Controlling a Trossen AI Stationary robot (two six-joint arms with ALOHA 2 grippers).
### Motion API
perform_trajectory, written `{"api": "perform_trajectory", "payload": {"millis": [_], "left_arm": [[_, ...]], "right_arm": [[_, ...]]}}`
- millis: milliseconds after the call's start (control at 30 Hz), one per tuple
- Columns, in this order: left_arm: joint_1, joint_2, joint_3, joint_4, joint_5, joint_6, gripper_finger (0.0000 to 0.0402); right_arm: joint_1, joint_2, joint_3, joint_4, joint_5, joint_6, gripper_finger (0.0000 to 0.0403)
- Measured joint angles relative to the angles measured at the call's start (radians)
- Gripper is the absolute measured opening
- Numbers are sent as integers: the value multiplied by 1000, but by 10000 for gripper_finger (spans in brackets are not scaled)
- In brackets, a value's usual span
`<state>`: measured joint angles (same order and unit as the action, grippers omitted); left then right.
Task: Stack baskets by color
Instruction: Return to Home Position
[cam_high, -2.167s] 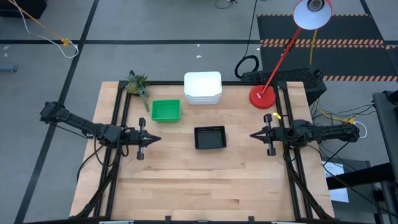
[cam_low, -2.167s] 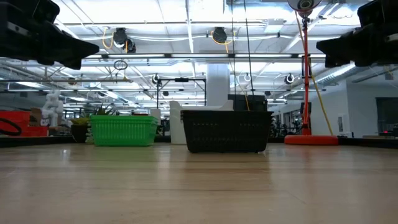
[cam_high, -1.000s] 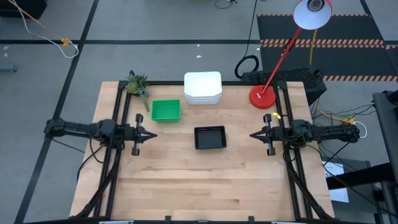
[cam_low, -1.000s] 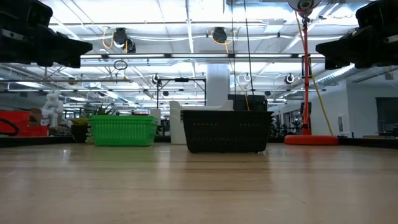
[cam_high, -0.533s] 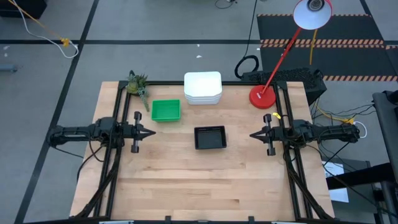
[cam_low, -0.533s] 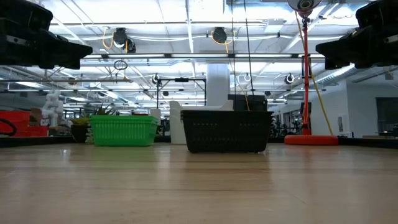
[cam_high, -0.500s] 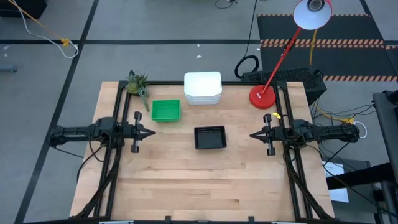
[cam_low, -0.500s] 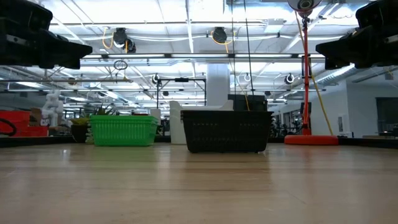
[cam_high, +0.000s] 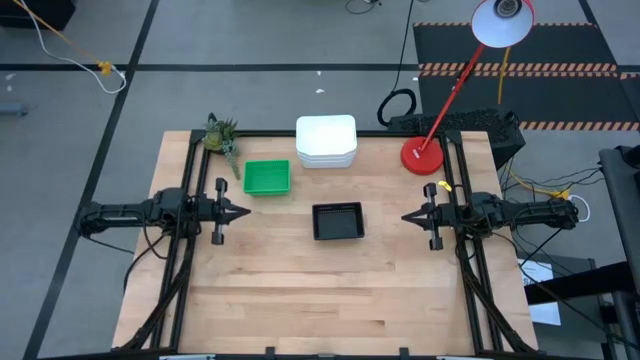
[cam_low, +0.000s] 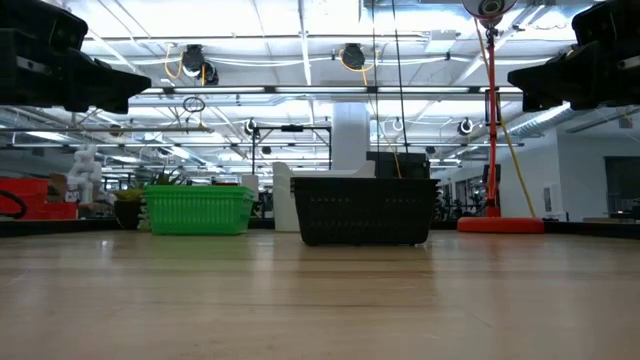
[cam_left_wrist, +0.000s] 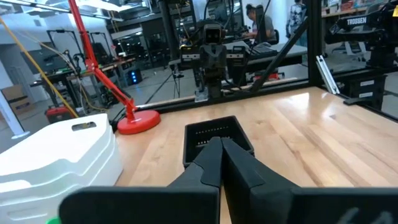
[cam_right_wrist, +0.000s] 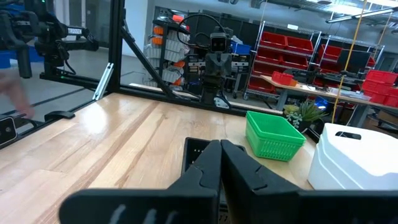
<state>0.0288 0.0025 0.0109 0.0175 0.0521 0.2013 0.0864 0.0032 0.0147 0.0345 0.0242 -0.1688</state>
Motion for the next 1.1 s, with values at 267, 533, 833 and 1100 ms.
{"api": "perform_trajectory", "payload": {"millis": [267,533,833,1100], "left_arm": [[0,0,0,0,0,3,29],[0,0,0,1,-1,0,32],[0,0,0,1,-1,0,33],[0,0,0,1,-1,0,33]], "right_arm": [[0,0,0,0,0,0,2],[0,0,0,0,0,0,2],[0,0,0,0,0,0,2],[0,0,0,0,0,0,2]]}}
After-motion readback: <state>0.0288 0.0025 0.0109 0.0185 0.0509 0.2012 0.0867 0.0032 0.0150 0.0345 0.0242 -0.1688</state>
